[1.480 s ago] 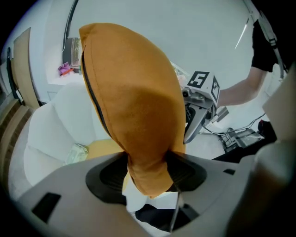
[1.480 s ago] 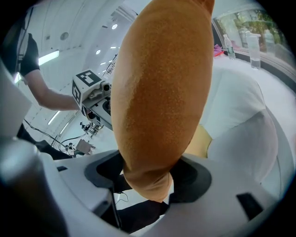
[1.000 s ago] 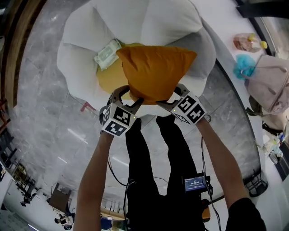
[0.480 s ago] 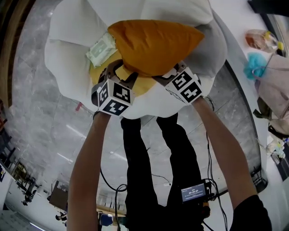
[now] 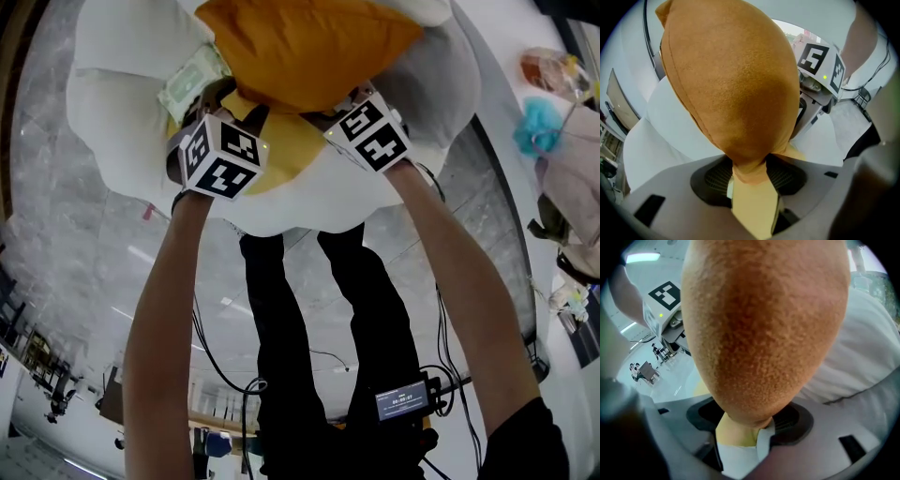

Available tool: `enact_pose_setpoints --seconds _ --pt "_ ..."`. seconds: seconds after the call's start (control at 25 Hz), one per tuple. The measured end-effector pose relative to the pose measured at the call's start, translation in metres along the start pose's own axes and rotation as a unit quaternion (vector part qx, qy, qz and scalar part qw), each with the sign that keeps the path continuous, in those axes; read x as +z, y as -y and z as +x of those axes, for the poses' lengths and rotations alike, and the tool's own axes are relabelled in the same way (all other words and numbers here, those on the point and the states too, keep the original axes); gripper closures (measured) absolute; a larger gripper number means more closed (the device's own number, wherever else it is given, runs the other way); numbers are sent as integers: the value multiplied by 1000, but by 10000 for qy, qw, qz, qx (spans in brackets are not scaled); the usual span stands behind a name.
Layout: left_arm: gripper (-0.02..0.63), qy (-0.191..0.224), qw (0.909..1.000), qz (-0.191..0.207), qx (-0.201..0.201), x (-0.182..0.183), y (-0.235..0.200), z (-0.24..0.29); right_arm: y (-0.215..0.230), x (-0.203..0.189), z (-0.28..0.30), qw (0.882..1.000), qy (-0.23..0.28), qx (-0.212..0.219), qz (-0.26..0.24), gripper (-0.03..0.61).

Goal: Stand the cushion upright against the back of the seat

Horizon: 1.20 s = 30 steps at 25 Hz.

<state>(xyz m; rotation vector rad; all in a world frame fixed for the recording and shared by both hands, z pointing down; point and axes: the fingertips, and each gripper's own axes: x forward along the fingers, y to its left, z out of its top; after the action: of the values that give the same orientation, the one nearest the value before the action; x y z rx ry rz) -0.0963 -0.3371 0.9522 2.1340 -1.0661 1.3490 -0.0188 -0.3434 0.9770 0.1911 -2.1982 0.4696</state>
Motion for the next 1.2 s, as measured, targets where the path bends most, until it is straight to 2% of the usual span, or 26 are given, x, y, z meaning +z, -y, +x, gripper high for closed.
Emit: enact_pose_setpoints --seconds 0.24,0.56,1.0,1.2 --pt "368 -134 9998 -86 -115 -6 0 14 4 -9 14 9997 37 51 221 261" --pt "357 -332 9987 -247 -284 -5 -10 19 16 -7 19 9970 -219 238 706 238" --pt "342 -587 9970 189 -465 -1 -10 13 25 -5 8 9911 -330 52 1287 214" --pt "337 -575 9963 257 -582 5 0 5 23 -7 -5 9892 -315 30 1432 214"
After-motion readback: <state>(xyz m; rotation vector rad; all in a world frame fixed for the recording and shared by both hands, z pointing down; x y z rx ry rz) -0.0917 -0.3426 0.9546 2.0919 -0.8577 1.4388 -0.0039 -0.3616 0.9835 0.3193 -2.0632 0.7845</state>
